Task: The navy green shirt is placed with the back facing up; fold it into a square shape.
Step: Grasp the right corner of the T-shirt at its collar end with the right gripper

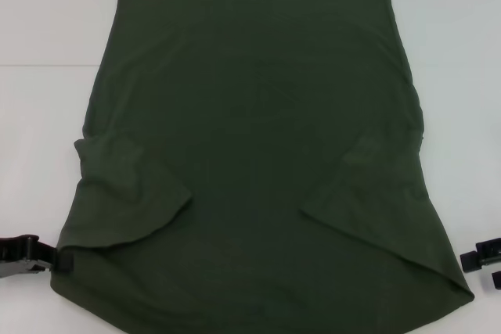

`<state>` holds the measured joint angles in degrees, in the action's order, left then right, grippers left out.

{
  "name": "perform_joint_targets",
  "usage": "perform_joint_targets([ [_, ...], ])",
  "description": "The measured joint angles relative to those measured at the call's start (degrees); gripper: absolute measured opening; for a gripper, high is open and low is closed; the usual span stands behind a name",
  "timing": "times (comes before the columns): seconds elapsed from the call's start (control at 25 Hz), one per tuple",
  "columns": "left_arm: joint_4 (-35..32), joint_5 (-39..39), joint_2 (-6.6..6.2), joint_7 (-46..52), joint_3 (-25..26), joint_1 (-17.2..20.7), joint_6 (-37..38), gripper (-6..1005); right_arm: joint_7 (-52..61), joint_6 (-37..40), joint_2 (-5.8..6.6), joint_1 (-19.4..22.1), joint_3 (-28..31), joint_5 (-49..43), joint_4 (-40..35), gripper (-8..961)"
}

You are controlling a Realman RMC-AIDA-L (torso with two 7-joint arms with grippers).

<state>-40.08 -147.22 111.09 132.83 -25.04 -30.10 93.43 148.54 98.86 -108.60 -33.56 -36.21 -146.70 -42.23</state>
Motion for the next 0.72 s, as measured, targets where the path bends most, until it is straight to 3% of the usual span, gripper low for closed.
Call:
perform_joint_targets([
  [0.12, 0.03, 0.00, 0.11, -0.01, 0.00, -0.04, -0.20, 32, -0.87, -0.95, -0.94, 0.45, -0.30, -0.03, 0.03, 874],
  [0.4, 0.09, 0.01, 0.18, 0.11, 0.00, -0.22, -0.43, 32, -2.16, -2.55, -1.84, 0.55, -1.21, -0.72, 0.49, 869],
  [0.72, 0.09, 0.00, 0.26, 0.27, -0.01, -0.22, -0.68, 31, -3.37, -3.41, -2.08, 0.49, -1.49, -1.52, 0.49, 864],
])
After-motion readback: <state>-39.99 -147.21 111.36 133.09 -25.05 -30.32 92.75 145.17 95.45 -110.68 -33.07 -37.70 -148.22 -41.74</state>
